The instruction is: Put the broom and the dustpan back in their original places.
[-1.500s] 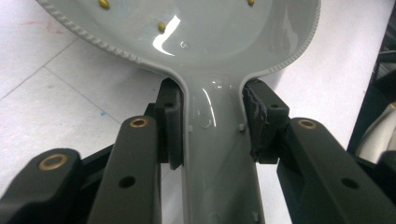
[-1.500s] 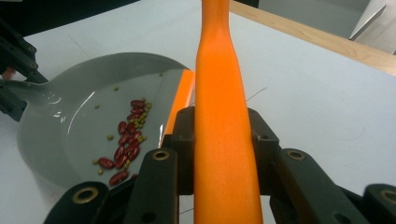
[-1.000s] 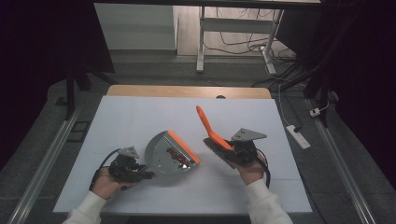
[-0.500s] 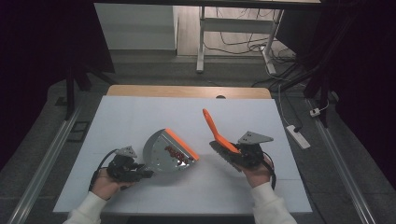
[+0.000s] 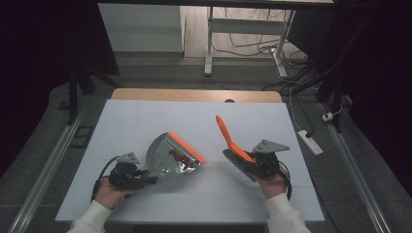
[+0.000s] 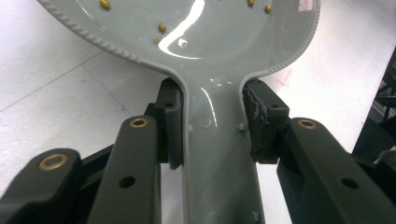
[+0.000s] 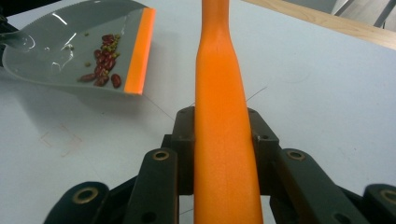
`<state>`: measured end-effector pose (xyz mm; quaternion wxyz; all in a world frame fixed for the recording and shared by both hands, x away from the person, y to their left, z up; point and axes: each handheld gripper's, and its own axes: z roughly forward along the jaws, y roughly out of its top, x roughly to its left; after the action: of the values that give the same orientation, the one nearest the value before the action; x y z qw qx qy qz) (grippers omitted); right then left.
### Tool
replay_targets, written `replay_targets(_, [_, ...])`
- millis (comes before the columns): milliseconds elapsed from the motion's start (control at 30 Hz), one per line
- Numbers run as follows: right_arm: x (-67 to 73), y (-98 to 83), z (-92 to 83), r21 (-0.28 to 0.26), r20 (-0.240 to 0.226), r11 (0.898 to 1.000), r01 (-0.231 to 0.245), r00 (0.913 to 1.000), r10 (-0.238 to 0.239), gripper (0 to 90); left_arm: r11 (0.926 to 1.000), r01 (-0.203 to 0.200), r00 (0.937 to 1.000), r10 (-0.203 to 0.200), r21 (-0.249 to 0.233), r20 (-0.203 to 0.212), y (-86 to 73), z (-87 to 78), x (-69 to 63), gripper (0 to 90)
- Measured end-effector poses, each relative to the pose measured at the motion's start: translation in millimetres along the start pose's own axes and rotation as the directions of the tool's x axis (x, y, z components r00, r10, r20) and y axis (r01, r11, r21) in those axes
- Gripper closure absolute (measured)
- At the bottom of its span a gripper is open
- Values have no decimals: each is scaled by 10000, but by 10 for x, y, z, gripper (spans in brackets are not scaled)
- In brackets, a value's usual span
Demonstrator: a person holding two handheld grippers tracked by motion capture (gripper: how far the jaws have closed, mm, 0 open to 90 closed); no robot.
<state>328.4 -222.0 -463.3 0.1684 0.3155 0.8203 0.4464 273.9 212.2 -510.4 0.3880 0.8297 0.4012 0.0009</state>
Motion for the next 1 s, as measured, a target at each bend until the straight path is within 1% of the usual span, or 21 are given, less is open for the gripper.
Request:
replay_targets(133, [-29,-21,-69,-128,87,9998,-163,9998,164,701,9997,231,9997,-232,-65,-61,-29,0,13,619])
replay_targets(267, [-63,-60,-116,-76,166,9996,-267,9995,268,701,9985,481,9988,-482,-244,-26,-54,-18,29,619])
replay_targets(333, [-76,-78,-139,-65,175,9994,-327,9993,328,701,9974,621,9980,-625,-366,-109,-69,-30,38,619])
replay_targets(433, [-97,-102,-172,-70,188,9990,-431,9989,432,701,9939,944,9954,-953,-578,-133,-95,-55,51,619])
replay_targets(600, [-126,-154,-193,58,192,9985,-546,9983,545,701,9875,1336,9903,-1362,-839,-261,-134,-85,66,619])
replay_targets(700, [-129,-171,-206,68,165,9982,-593,9981,592,701,9818,1600,9857,-1644,-1020,-358,-162,-105,87,619])
replay_targets(800, [-131,-191,-217,70,70,9973,-727,9973,727,702,9751,1848,9798,-1925,-1224,-535,-199,-135,105,619])
replay_targets(867, [-143,-206,-218,90,-100,9964,-839,9964,839,701,9692,2046,9748,-2145,-1369,-618,-227,-157,118,619])
replay_targets(933, [-162,-220,-221,66,-306,9943,-1063,9938,1064,701,9638,2200,9697,-2329,-1509,-740,-252,-176,129,619])
replay_targets(1000, [-176,-226,-226,130,-332,9931,-1161,9926,1165,701,9595,2312,9652,-2469,-1608,-856,-271,-192,138,619])
